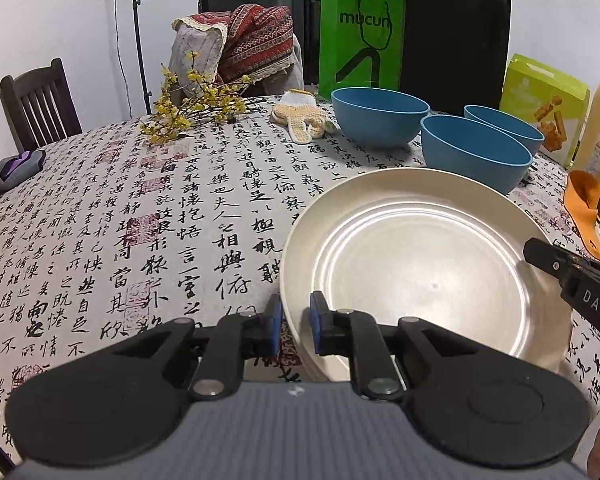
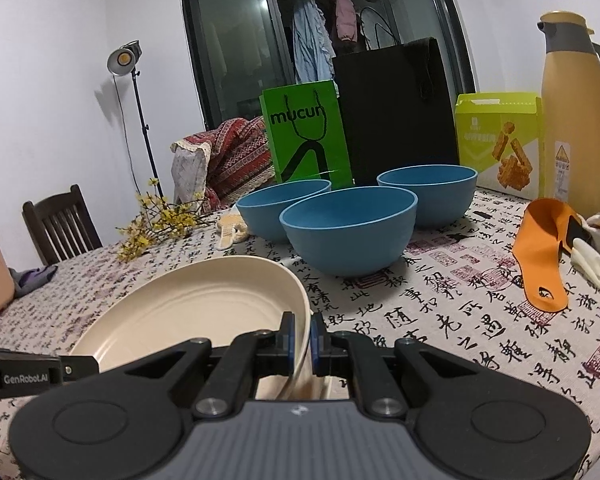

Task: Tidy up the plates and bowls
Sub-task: 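Lower the held plate toward the top of the cream plate stack, then open both grippers to release the plate onto the stack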

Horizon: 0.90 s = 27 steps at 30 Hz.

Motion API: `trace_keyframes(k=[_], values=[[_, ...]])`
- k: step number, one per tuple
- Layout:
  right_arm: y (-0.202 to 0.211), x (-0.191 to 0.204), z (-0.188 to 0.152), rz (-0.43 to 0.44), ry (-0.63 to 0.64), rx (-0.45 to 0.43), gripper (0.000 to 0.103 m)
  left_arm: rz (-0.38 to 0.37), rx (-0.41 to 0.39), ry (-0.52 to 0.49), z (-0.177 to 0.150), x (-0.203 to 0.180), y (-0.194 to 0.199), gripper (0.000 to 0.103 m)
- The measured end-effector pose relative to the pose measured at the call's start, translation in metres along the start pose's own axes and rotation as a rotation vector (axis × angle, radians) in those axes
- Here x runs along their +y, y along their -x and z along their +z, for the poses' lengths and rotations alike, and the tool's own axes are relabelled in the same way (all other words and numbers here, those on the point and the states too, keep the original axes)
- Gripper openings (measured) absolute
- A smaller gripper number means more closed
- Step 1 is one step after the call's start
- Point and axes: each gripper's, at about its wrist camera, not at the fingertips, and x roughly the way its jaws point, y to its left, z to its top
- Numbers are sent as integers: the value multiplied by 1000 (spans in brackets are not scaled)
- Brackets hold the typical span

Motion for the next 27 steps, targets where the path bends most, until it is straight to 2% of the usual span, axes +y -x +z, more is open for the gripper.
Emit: trace_keyframes(k=[8, 10, 12, 15, 16, 17, 18, 20, 21, 23, 26, 27], values=[[-3, -5, 0, -10, 9, 12, 10, -7, 7, -5, 0, -1, -3, 16], [-3, -8, 0, -1, 2, 13, 11, -10, 1, 1, 0, 0, -2, 20], [-2, -11, 1, 15, -11, 11, 12, -15, -4, 8, 0, 2, -1, 40], [0, -13, 2, 33, -10, 0, 16, -12, -39, 9, -1, 5, 3, 48], [1, -13, 2, 46, -11, -5, 23, -14, -49, 10, -1, 7, 5, 52], [2, -13, 2, 55, -13, -10, 33, -18, -62, 13, -1, 9, 7, 62], [4, -13, 3, 65, -12, -19, 39, -22, -74, 15, -1, 10, 9, 72], [7, -13, 4, 76, -2, -36, 57, -26, -111, 19, -2, 15, 15, 83], [8, -12, 5, 80, 5, -45, 61, -27, -134, 21, -3, 17, 18, 90], [10, -13, 6, 90, 17, -64, 85, -25, -180, 30, -5, 23, 24, 103], [12, -16, 7, 98, 22, -87, 103, -5, -230, 32, -7, 32, 29, 103], [13, -16, 8, 92, 22, -97, 103, 6, -242, 35, -8, 35, 30, 103]])
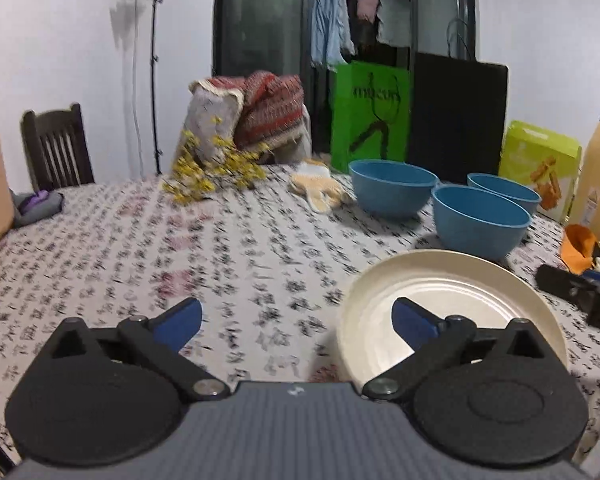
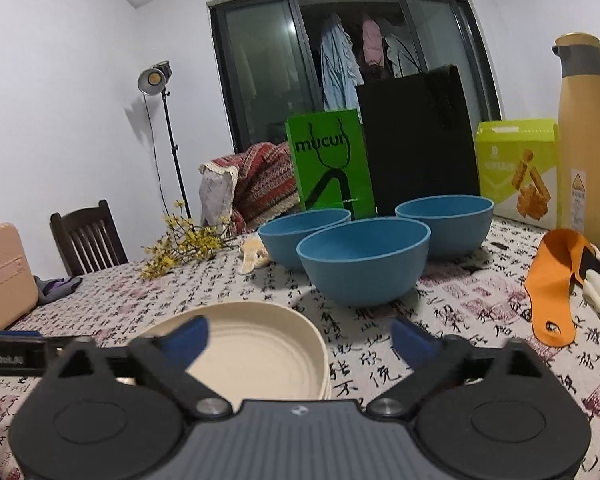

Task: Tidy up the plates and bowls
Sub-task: 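Open both grippers to release the plate onto the stack, then pull both open grippers back and move them toward the blue bowls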

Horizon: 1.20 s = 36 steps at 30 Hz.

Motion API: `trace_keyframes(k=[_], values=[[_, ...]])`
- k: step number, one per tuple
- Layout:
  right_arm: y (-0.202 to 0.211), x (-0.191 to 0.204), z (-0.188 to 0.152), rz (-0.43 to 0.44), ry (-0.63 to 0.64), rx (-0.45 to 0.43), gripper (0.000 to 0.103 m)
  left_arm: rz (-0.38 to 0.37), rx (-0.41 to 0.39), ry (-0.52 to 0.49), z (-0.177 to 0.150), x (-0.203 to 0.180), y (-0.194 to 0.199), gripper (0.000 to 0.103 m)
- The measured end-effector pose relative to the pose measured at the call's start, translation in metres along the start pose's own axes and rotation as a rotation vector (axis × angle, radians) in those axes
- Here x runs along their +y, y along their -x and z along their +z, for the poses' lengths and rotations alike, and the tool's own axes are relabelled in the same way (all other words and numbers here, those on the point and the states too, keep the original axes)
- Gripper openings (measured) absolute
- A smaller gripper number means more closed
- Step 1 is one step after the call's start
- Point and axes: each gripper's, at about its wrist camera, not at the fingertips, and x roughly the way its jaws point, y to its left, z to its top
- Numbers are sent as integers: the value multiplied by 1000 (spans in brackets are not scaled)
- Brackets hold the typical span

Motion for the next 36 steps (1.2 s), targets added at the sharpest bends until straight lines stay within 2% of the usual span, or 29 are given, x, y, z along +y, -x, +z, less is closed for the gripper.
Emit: trace_keyframes(k=[8, 13, 16, 22, 36], values=[[-12, -6, -3, -61, 19, -45, 103, 64, -63, 30, -9, 29, -3, 103], [-22, -5, -10, -81, 24, -66, 103, 19, -24, 75, -12, 39, -12, 103], [-25, -4, -10, -72, 27, -46, 103, -8, 5, 109, -14, 45, -17, 103], [-26, -8, -13, -70, 13, -28, 103, -21, 60, 147, -18, 53, -25, 103], [-23, -7, -17, -77, 8, -41, 103, -34, 50, 106, -20, 44, -23, 103]])
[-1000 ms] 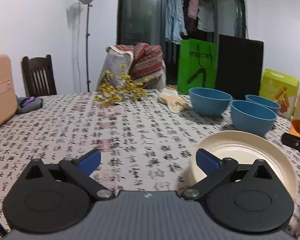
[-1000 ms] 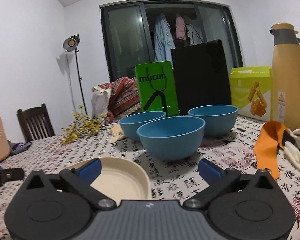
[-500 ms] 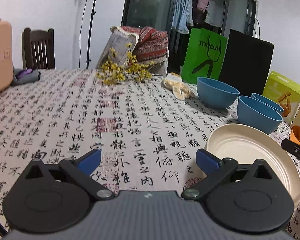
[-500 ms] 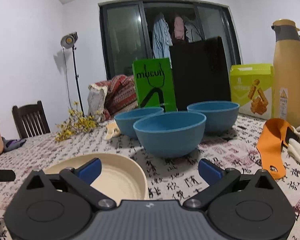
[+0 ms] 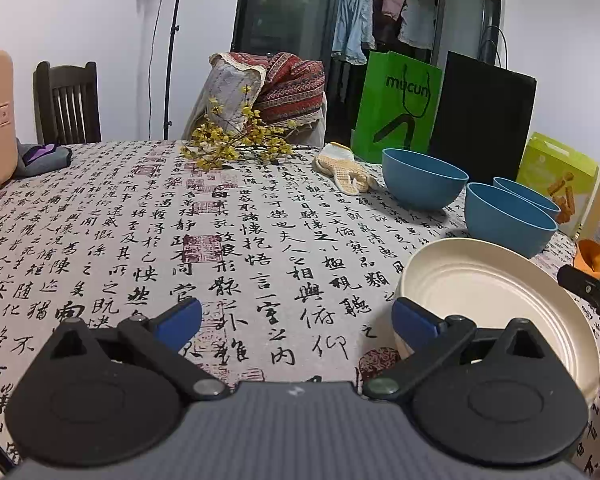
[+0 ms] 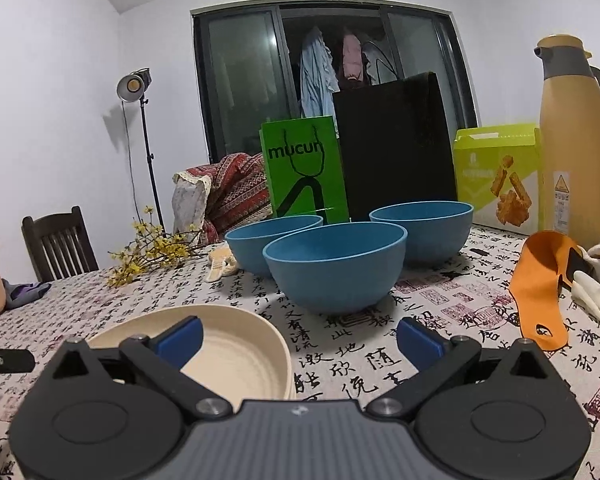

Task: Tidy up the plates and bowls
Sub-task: 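Pull both open grippers back and move them toward the blue bowls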

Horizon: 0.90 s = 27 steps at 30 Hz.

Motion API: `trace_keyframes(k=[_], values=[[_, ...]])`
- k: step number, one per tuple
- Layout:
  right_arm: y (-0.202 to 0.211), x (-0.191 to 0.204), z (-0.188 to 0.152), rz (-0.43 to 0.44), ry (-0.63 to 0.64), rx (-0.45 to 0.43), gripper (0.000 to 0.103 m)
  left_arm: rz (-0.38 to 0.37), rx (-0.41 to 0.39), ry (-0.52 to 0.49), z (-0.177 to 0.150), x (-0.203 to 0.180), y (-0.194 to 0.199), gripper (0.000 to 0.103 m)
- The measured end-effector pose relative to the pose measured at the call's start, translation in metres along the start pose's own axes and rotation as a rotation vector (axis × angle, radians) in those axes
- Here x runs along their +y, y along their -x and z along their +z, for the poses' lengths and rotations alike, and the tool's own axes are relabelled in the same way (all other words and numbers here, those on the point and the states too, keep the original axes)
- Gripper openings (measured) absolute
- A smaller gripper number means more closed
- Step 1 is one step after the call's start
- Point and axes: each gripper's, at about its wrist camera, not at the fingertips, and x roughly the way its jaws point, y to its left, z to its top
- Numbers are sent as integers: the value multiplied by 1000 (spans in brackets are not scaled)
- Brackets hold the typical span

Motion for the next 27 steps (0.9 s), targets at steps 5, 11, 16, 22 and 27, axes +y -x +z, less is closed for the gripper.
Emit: trace_keyframes(k=[5, 11, 16, 22, 27], values=[[2, 0, -1, 6, -5, -10, 103, -7, -3, 9, 0, 1, 1, 103], [2, -1, -1, 10, -11, -6, 103, -10, -6, 16, 0, 2, 2, 103], [2, 0, -1, 13, -3, -7, 103, -7, -12, 25, 0, 3, 3, 103], [5, 1, -2, 11, -3, -21, 103, -4, -34, 26, -1, 3, 7, 103], [10, 0, -3, 7, -12, -54, 103, -5, -59, 17, -1, 1, 12, 103]])
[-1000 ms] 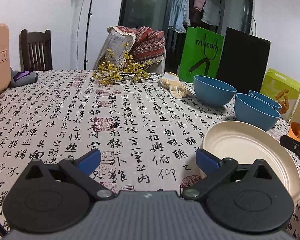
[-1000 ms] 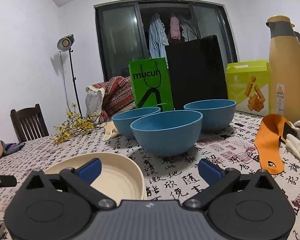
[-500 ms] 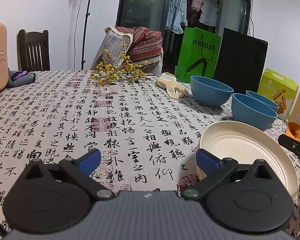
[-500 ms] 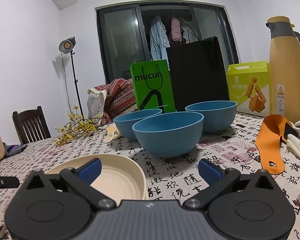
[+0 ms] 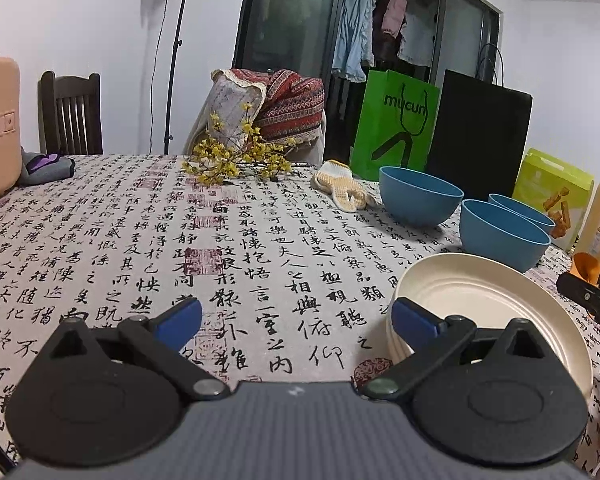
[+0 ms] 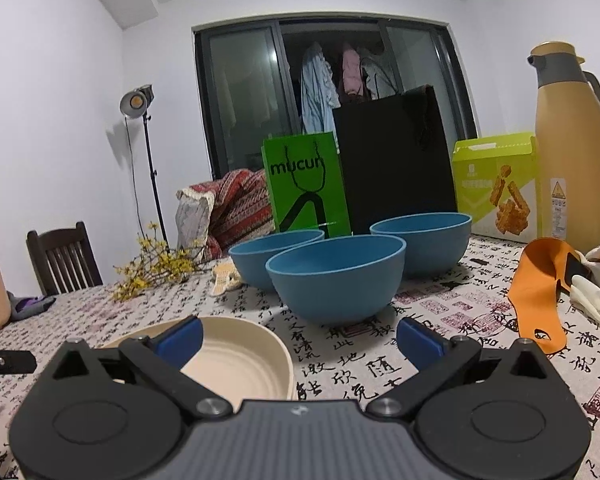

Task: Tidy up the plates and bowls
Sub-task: 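Pull both open grippers back and move them toward the blue bowls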

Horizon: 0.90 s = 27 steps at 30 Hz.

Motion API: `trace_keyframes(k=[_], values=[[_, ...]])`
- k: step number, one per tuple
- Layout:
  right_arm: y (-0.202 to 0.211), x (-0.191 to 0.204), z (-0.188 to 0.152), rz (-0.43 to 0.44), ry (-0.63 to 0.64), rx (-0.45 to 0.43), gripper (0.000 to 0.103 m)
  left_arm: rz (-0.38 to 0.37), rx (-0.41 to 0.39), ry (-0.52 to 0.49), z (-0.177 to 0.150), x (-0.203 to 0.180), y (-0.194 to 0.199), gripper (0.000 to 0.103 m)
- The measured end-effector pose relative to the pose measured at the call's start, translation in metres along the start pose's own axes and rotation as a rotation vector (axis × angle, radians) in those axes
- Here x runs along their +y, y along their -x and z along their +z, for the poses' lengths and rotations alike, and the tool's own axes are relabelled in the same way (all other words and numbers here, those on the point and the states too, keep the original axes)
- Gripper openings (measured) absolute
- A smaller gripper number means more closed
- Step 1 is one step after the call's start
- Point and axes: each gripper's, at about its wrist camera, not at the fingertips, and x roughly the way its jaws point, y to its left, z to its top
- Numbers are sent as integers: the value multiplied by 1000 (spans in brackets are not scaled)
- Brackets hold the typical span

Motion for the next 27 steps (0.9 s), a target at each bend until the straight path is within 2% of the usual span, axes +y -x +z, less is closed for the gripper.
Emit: trace_keyframes(k=[7, 13, 16, 19, 27], values=[[-1, 6, 2, -5, 43, 1, 103, 12, -16, -11, 3, -4, 7, 103], [0, -3, 8, 32, -23, 26, 103, 2, -31, -13, 11, -9, 16, 103], [2, -9, 16, -13, -35, 11, 103, -21, -15, 7, 19, -9, 17, 103], [6, -17, 26, -21, -41, -3, 103, -35, -12, -5, 28, -13, 18, 103], [16, -30, 53, -44, -23, -27, 103, -18, -88, -77, 47, -33, 22, 103]])
